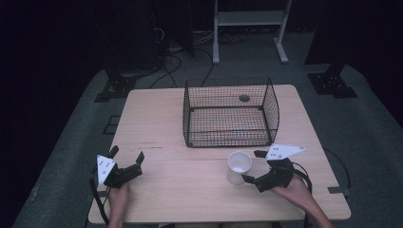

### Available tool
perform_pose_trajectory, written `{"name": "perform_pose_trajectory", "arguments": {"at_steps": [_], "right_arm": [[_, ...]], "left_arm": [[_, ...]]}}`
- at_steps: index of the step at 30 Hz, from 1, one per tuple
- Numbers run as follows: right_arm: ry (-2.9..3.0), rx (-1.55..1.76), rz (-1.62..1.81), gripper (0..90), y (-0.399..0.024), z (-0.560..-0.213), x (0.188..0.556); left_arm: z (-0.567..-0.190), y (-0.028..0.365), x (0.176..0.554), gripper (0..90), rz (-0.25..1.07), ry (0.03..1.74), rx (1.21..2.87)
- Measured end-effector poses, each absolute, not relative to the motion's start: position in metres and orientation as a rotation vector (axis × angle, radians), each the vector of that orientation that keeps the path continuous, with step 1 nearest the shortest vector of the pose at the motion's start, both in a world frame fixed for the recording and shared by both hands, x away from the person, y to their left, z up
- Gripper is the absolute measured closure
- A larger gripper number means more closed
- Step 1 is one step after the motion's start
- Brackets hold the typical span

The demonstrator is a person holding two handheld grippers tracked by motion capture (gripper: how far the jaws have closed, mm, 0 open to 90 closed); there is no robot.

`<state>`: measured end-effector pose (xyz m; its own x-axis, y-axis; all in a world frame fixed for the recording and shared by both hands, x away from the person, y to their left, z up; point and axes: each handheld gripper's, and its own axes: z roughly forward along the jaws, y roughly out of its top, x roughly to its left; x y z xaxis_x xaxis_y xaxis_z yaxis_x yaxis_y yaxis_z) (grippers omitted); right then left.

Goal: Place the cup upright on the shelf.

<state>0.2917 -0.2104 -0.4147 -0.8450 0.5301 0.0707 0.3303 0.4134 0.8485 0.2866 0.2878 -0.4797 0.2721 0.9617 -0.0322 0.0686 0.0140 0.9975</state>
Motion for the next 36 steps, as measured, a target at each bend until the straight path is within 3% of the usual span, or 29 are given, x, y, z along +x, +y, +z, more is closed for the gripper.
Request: {"name": "perform_pose_trajectory", "arguments": {"at_steps": [23,32,36], "right_arm": [[2.520,0.747,1.370,2.1,-0.183,-0.430,0.306],[2.521,0.755,1.377,16.5,-0.182,-0.432,0.310],[2.517,0.751,1.365,17.5,-0.182,-0.430,0.310]], "left_arm": [[-0.480,0.288,0.287,0.0,0.952,1.059,1.356],[-0.480,0.289,0.287,0.0,0.950,1.059,1.355],[-0.480,0.289,0.287,0.0,0.950,1.059,1.354]]}}
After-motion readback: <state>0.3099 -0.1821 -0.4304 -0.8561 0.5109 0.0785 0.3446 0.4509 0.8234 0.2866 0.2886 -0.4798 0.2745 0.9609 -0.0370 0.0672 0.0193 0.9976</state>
